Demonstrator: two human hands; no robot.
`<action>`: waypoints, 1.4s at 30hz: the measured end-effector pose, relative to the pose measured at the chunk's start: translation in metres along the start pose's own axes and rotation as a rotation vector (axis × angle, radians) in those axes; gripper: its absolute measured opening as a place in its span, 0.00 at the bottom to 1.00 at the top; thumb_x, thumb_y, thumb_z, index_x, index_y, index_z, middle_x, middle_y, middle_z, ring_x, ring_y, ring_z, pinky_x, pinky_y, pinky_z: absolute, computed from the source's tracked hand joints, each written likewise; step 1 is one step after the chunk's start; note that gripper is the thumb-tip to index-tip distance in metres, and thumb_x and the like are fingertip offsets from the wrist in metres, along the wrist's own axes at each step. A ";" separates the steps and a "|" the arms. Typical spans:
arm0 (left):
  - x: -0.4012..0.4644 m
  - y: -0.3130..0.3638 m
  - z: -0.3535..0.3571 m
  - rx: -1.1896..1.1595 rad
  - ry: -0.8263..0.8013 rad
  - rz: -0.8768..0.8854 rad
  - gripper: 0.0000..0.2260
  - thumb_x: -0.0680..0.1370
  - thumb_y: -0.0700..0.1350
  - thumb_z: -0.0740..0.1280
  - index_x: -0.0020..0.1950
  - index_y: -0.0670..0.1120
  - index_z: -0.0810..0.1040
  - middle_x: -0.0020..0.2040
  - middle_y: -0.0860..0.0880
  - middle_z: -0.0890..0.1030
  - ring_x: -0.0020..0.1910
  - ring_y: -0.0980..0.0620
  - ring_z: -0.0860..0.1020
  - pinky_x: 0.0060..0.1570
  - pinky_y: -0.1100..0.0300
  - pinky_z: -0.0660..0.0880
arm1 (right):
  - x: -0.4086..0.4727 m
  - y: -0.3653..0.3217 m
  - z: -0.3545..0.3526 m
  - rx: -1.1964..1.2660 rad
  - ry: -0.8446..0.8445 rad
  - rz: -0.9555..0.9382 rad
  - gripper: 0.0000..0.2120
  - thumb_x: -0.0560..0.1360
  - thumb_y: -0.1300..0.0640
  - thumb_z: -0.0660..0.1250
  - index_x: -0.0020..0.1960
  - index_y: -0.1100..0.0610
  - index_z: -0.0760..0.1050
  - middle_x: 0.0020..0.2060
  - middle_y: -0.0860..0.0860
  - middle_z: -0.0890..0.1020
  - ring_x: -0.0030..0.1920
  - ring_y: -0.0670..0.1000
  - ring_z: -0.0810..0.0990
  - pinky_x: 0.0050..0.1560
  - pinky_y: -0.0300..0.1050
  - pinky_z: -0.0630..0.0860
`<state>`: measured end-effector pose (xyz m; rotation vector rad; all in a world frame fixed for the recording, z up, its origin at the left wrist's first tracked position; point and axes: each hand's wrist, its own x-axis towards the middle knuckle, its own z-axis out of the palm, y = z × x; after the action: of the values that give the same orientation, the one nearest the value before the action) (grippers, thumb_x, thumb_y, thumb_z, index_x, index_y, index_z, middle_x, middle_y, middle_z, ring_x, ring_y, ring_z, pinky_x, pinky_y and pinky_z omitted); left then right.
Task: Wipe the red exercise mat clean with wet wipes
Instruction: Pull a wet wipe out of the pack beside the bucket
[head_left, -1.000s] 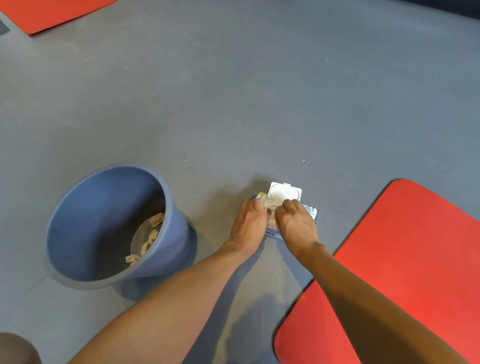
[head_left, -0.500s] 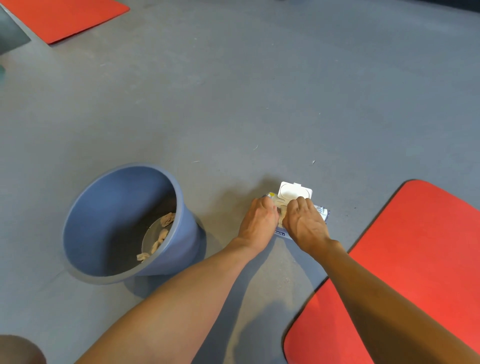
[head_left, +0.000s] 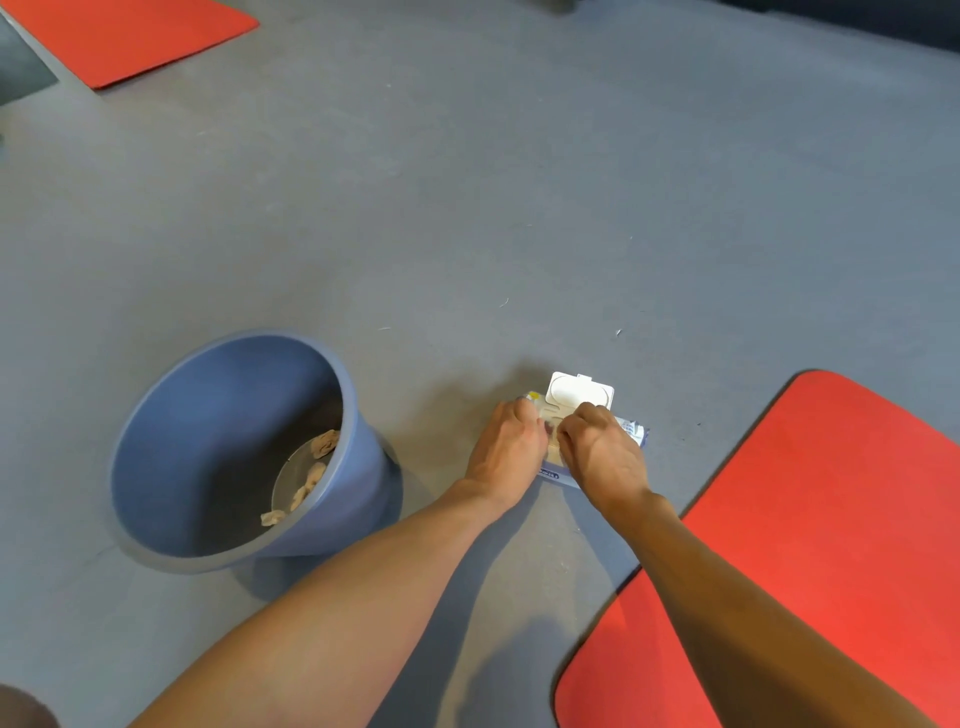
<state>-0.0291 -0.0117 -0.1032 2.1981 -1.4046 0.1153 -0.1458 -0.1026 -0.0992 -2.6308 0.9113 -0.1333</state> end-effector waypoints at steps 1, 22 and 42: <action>0.001 0.000 0.001 -0.009 0.001 -0.005 0.15 0.66 0.33 0.81 0.41 0.37 0.76 0.33 0.40 0.78 0.30 0.41 0.79 0.25 0.60 0.71 | 0.002 0.000 0.001 0.003 0.033 -0.006 0.17 0.59 0.75 0.78 0.32 0.60 0.73 0.33 0.56 0.74 0.34 0.59 0.75 0.26 0.43 0.64; -0.001 0.007 -0.003 0.036 -0.019 -0.003 0.16 0.65 0.35 0.83 0.42 0.38 0.77 0.33 0.42 0.79 0.29 0.44 0.79 0.25 0.61 0.72 | -0.009 0.005 -0.002 0.191 0.079 0.035 0.06 0.81 0.65 0.66 0.45 0.60 0.74 0.46 0.54 0.75 0.45 0.58 0.73 0.36 0.51 0.69; -0.007 0.014 -0.011 0.033 -0.199 -0.056 0.09 0.83 0.44 0.66 0.50 0.37 0.77 0.48 0.37 0.83 0.44 0.38 0.82 0.39 0.52 0.79 | -0.030 0.013 -0.010 0.326 0.069 0.016 0.07 0.82 0.66 0.61 0.49 0.55 0.69 0.46 0.52 0.73 0.42 0.53 0.71 0.43 0.42 0.65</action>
<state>-0.0421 -0.0049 -0.0907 2.3275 -1.4527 -0.1042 -0.1795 -0.0968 -0.0938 -2.3293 0.8522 -0.3405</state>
